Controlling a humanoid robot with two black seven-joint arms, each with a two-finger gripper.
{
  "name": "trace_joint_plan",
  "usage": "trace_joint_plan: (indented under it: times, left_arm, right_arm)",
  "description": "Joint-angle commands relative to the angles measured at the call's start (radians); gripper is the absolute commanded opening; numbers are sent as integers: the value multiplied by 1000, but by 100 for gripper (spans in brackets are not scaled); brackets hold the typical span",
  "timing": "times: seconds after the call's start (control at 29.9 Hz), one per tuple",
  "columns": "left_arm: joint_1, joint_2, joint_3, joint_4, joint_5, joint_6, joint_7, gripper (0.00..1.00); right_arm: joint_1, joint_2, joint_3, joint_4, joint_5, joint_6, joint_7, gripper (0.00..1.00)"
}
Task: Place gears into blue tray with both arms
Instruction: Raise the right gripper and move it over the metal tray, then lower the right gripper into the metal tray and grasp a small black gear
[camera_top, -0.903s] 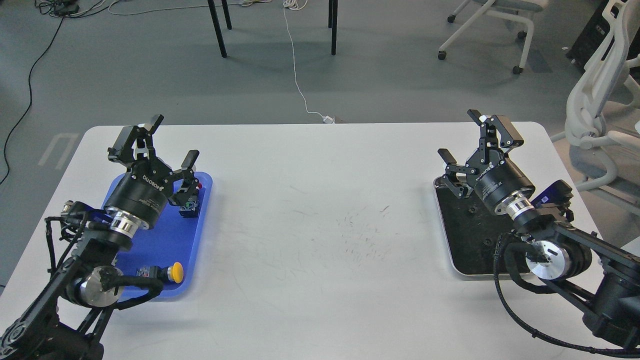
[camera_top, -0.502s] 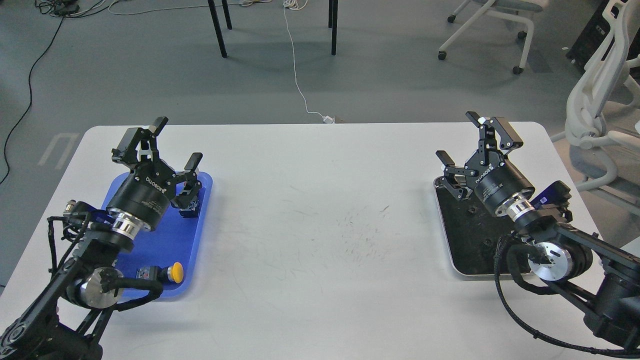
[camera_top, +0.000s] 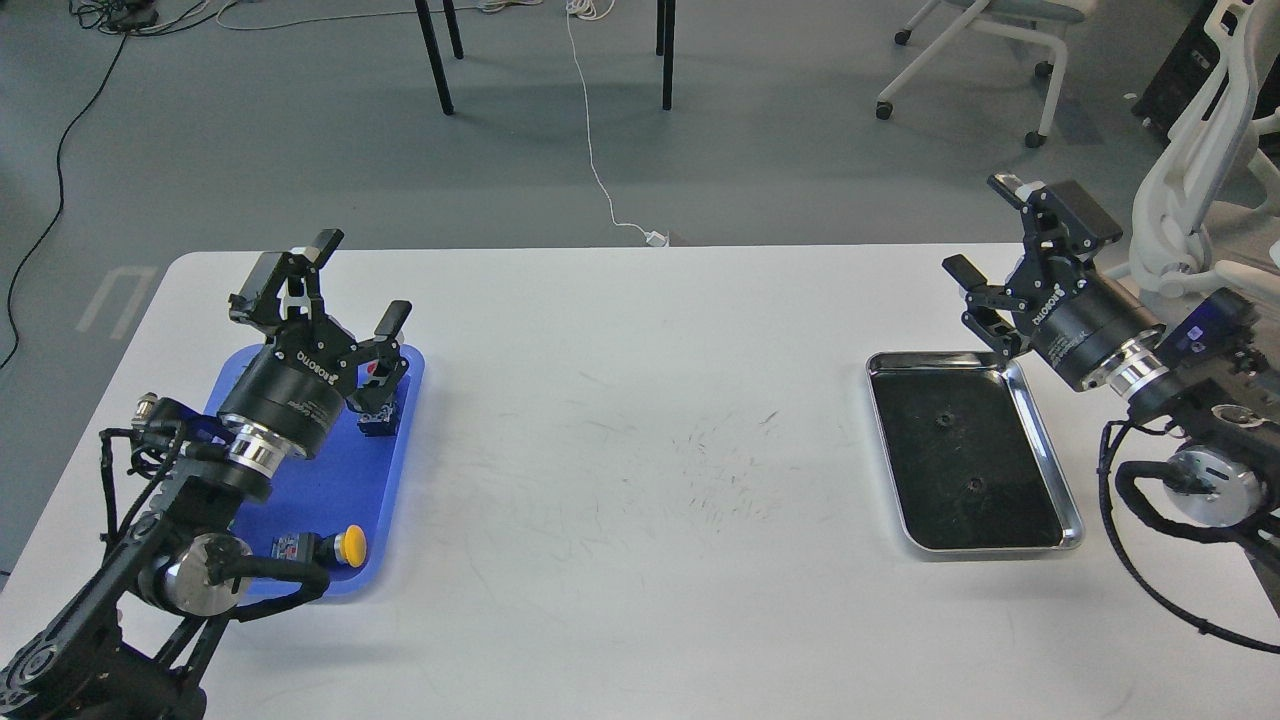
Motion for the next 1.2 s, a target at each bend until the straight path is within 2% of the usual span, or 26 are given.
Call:
trace_joint_plan:
  times: [0.0,0.1,0.23,0.5,0.6,0.77,0.97,1.17]
  left_arm:
    - [9,6,0,-5,2,-1,-7,98]
    - [15,16,0,-5,2,-1,-13,98]
    - [17,23,0,-8,8,-4,-21,98]
    - [32,43,0,-21,8,-9,-21,98]
    - [38,48,0,-38,8,-10,-19,98]
    - [58,52,0,-53,8,-10,-19,98]
    - [63,49,0,-61,8,-9,-19,98]
    - [63,48,0,-70,8,-7,-19,98]
  right_arm:
    - [108,-137,-106,44,-130,42,0,99]
    - [219,-248,-224,83,-299,102,0,99]
    - [352,-315,-367,95,-588,168,0,99]
    - [494,-314,-569,90,-1215,228,0,97]
    - [523,-302,-641,80,-1357,228,0,95]
    - [587,-253,-738,43,-1449,220,0,92]
    - [673,-109,-888,-60,-1440,210,0,90]
    - [682,-10,-996,-126,-1435,113,0,84]
